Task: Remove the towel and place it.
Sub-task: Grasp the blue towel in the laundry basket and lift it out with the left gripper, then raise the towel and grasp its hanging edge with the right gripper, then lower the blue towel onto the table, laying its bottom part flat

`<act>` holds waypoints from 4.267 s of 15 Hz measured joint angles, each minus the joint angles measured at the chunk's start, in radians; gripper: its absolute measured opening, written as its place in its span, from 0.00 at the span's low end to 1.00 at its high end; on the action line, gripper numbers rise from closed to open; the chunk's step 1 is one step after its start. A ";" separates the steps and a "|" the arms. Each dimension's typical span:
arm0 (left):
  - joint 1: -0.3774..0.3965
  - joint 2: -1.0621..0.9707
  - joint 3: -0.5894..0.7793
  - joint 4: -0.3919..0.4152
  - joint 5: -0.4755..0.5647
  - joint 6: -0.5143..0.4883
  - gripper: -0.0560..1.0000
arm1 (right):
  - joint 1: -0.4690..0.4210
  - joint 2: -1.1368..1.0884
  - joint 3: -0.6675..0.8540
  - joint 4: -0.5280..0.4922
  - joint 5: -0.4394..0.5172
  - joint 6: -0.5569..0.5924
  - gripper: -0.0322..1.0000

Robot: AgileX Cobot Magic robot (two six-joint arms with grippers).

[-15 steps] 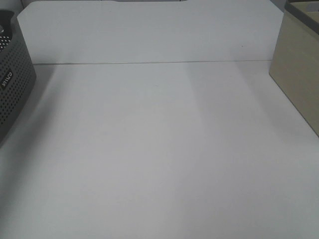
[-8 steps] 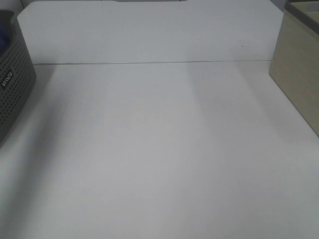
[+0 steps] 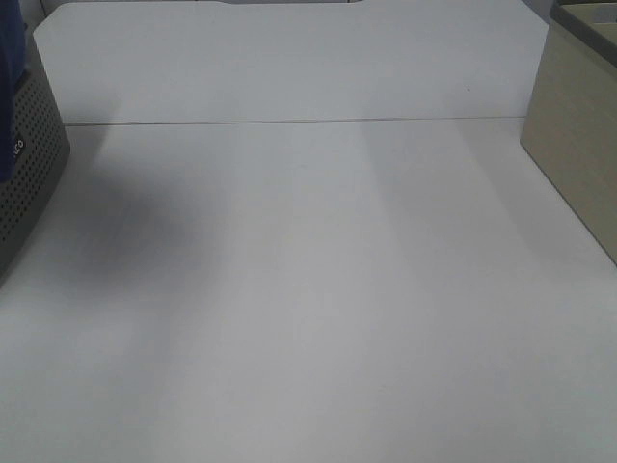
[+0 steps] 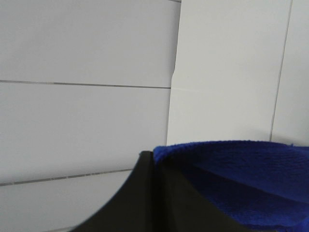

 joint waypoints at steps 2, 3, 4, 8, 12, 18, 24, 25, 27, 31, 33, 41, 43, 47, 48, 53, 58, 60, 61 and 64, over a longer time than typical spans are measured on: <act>-0.031 0.000 0.000 -0.001 -0.004 0.006 0.05 | 0.000 0.076 -0.002 0.147 -0.103 -0.109 0.76; -0.039 0.000 0.000 -0.005 -0.004 0.006 0.05 | 0.000 0.135 -0.002 0.281 -0.175 -0.233 0.76; -0.040 0.004 0.000 -0.009 -0.004 0.007 0.05 | 0.000 0.214 -0.002 0.448 -0.227 -0.389 0.76; -0.046 0.007 0.000 -0.010 -0.054 0.055 0.05 | 0.000 0.562 -0.003 1.108 -0.175 -1.123 0.76; -0.049 0.030 0.000 -0.025 -0.138 0.089 0.05 | 0.000 0.782 -0.003 1.279 -0.130 -1.329 0.76; -0.052 0.081 0.000 -0.069 -0.231 0.098 0.05 | 0.037 1.080 -0.004 1.561 -0.142 -1.753 0.76; -0.052 0.115 0.000 -0.101 -0.242 0.106 0.05 | 0.418 1.456 -0.296 1.578 -0.442 -1.864 0.76; -0.052 0.115 0.000 -0.109 -0.243 0.107 0.05 | 0.483 1.578 -0.410 1.579 -0.444 -1.864 0.76; -0.052 0.116 0.000 -0.118 -0.243 0.107 0.05 | 0.523 1.665 -0.498 1.580 -0.444 -1.877 0.76; -0.052 0.122 0.000 -0.133 -0.242 0.107 0.05 | 0.617 1.835 -0.680 1.584 -0.445 -1.966 0.76; -0.052 0.125 0.000 -0.133 -0.242 0.107 0.05 | 0.628 1.878 -0.729 1.583 -0.449 -1.967 0.76; -0.052 0.126 0.000 -0.133 -0.242 0.110 0.05 | 0.711 1.939 -0.806 1.584 -0.448 -1.960 0.62; -0.052 0.126 0.000 -0.133 -0.242 0.110 0.05 | 0.711 1.939 -0.812 1.584 -0.452 -1.930 0.49; -0.052 0.126 0.000 -0.133 -0.242 0.110 0.05 | 0.711 1.928 -0.815 1.579 -0.459 -1.770 0.14; -0.052 0.126 0.000 -0.133 -0.242 0.110 0.05 | 0.711 1.907 -0.815 1.556 -0.464 -1.698 0.05; -0.052 0.143 0.000 -0.162 -0.243 0.093 0.05 | 0.695 1.768 -0.817 1.056 -0.499 -1.073 0.05; -0.052 0.202 0.000 -0.213 -0.364 -0.128 0.05 | 0.526 1.613 -0.948 0.339 -0.196 -0.310 0.05; -0.052 0.220 0.000 -0.240 -0.387 -0.224 0.05 | 0.463 1.601 -1.082 0.171 -0.019 -0.164 0.05; -0.052 0.228 0.001 -0.257 -0.408 -0.279 0.05 | 0.456 1.599 -1.149 0.087 0.072 -0.125 0.05; -0.052 0.239 0.001 -0.324 -0.489 -0.490 0.05 | 0.456 1.600 -1.356 -0.104 0.207 -0.084 0.05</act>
